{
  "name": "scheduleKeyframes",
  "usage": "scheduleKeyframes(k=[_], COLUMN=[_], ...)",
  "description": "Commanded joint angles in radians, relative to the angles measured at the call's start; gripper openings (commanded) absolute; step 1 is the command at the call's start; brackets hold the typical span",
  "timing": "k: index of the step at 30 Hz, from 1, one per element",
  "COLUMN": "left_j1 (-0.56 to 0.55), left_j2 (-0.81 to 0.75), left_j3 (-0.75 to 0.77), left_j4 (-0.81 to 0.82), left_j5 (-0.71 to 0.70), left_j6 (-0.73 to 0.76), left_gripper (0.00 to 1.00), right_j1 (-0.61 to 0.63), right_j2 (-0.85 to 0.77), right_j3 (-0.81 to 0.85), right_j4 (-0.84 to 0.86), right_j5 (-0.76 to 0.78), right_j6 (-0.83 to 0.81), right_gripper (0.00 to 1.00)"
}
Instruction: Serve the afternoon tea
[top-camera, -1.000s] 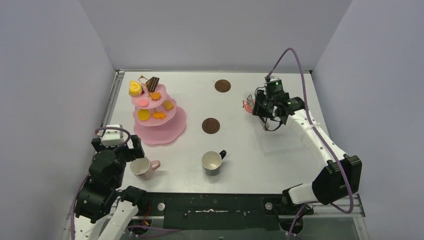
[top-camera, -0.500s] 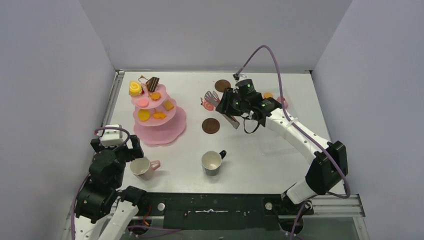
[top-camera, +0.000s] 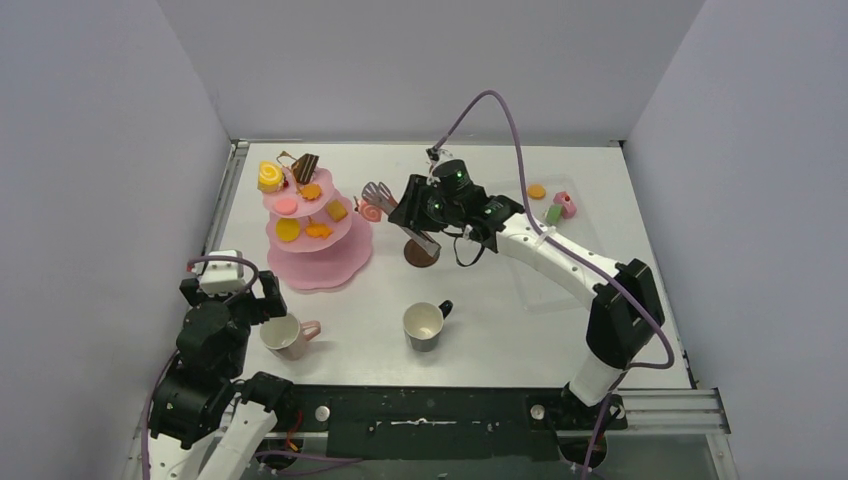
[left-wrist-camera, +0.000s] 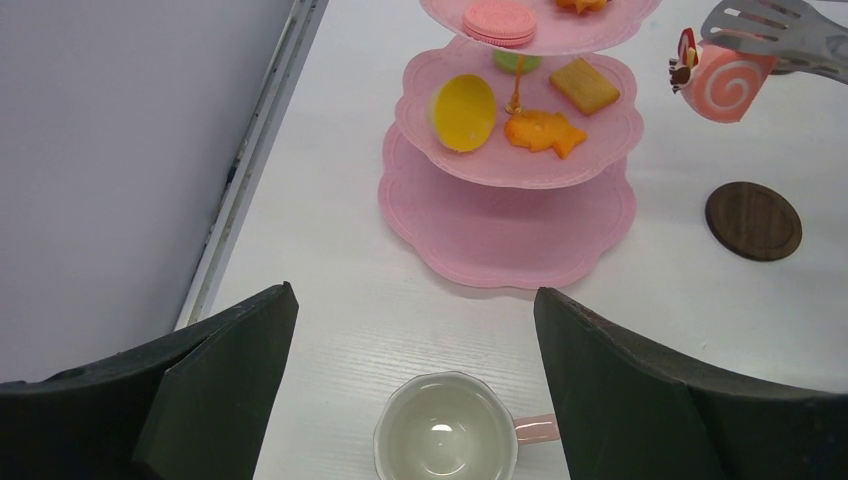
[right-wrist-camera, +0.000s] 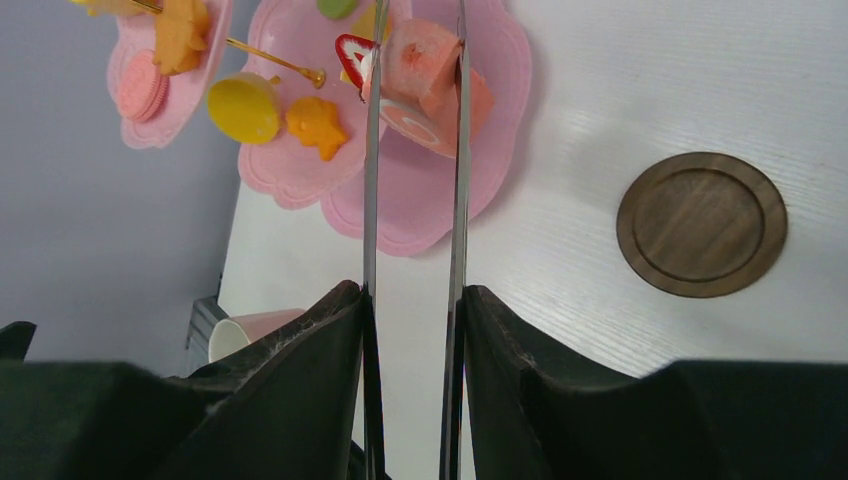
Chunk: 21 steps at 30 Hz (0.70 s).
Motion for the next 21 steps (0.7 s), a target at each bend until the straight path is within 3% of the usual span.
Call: scheduleKeyframes(k=[1, 21], left_j1=[0.006, 0.003], left_j2=[-0.011, -0.020], left_j3=[0.020, 0.019], left_j4=[0.031, 0.029], left_j5=[-0.011, -0.007], left_j6=[-0.009, -0.012], left_gripper=[0.87, 0.87], right_j1=[0.026, 0.073], right_j2=[0.016, 0.259], right_j3=[0.085, 0.272], right_j4=[0.141, 0.203], right_j5=[-0.026, -0.124], right_j6=[0.049, 0.127], right_gripper=[0.38, 0.43])
